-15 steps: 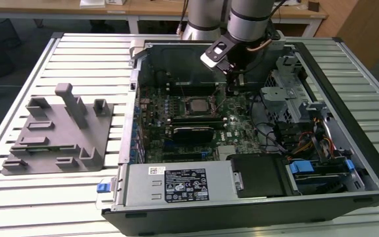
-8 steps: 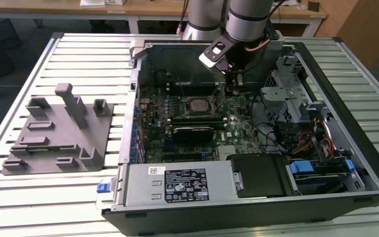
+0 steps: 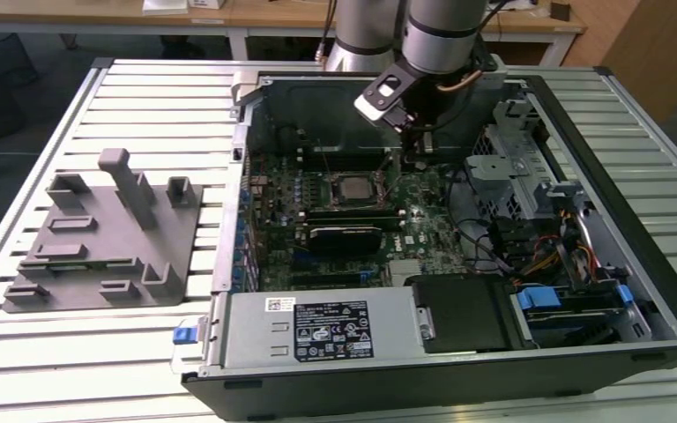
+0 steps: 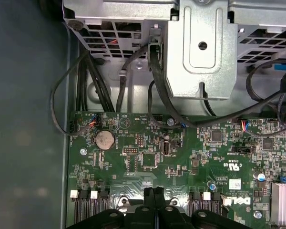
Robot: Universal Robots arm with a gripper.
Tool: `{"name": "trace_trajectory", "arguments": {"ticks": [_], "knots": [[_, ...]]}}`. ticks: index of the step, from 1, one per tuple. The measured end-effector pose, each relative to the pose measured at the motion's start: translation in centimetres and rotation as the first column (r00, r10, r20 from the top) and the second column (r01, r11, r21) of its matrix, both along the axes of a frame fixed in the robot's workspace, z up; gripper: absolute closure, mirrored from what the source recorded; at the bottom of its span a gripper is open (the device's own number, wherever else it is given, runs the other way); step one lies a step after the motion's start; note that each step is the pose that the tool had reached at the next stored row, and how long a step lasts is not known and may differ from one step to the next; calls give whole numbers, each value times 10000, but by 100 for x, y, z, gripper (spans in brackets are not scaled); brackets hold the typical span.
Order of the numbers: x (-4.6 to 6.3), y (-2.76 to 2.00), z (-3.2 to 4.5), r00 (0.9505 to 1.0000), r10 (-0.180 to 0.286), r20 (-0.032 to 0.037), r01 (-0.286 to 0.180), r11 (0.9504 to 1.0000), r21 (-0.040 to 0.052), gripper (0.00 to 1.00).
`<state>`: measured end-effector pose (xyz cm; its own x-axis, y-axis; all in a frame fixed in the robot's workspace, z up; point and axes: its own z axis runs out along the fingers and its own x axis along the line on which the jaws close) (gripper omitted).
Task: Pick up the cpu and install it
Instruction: 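Close the cpu cover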
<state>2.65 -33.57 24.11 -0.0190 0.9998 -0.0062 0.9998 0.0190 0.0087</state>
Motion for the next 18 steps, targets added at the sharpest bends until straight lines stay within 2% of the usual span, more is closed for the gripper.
{"name": "trace_trajectory", "arguments": {"ticks": [18], "knots": [[-142, 0, 0, 10000, 0, 0, 0, 10000, -1, 89]]}}
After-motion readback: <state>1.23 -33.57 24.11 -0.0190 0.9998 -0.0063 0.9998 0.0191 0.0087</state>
